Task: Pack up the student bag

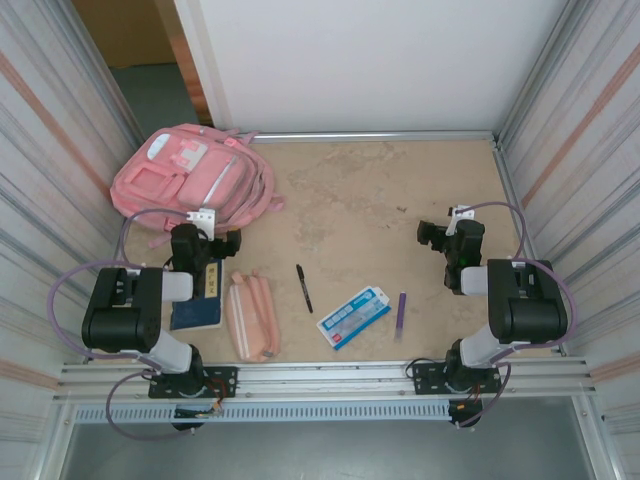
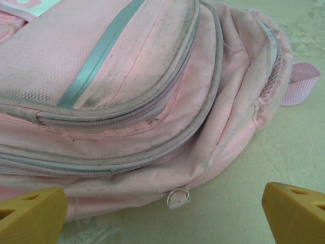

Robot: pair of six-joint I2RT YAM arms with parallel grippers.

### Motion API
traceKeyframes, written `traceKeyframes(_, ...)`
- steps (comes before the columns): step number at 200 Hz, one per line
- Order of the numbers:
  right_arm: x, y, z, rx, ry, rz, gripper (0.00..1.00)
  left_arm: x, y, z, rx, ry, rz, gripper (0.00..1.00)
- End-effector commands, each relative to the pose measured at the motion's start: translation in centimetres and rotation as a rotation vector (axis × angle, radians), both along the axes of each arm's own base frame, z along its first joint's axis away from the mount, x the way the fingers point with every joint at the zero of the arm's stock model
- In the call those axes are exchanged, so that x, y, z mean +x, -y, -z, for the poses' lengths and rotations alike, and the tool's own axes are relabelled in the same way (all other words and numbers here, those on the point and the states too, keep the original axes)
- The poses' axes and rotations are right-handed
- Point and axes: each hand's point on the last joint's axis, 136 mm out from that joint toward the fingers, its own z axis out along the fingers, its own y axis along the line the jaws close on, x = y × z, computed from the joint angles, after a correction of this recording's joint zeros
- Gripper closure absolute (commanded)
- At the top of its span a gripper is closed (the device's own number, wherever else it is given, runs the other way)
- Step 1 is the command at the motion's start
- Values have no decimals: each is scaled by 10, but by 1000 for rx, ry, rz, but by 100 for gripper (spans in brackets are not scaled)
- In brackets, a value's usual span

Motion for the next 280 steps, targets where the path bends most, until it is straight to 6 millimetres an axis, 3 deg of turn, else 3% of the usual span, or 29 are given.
traceKeyframes(1,6,0,-10,-23,29,-16,1,8,-2,-16,14,49,-4,1)
traceKeyframes(35,6,2,-12,-19,37,-15,1,8,-4,-16,-19,45,4,1)
traceKeyframes(55,-3,11,-33,-74,53,87,1,7,-6,-17,-29,52,1,1)
traceKeyframes(73,-12,18,-49,8,-9,137,1,9,-13,-26,-27,56,-44,1)
traceKeyframes(97,-27,3,-76,106,22,101,1,-1,-16,-54,-32,-5,-74,1)
traceKeyframes(124,-46,-15,-92,136,3,80,1,-23,-20,-97,-138,11,-159,1)
traceKeyframes(148,-61,-42,-99,157,-33,7,1,-54,-18,-118,-288,-13,-221,1)
traceKeyframes(157,-66,-54,-99,170,-53,-23,1,-69,-30,-118,-412,-43,-353,1)
traceKeyframes(168,-72,-67,-100,179,-75,-65,1,-97,-54,-102,-565,-120,-609,1)
traceKeyframes(176,-75,-76,-98,182,-96,-84,1,-104,-58,-102,-606,-123,-623,1)
traceKeyframes(210,-89,-117,-93,200,-174,-211,1,-99,-44,-117,-697,-176,-516,1)
traceKeyframes(231,-94,-139,-91,215,-191,-277,1,-91,-34,-104,-684,-289,-502,1)
traceKeyframes(253,-96,-154,-91,205,-209,-302,1,-76,-24,-94,-602,-409,-477,1)
traceKeyframes(280,-91,-168,-83,172,-267,-323,1,-45,-11,-95,-423,-484,-456,1)
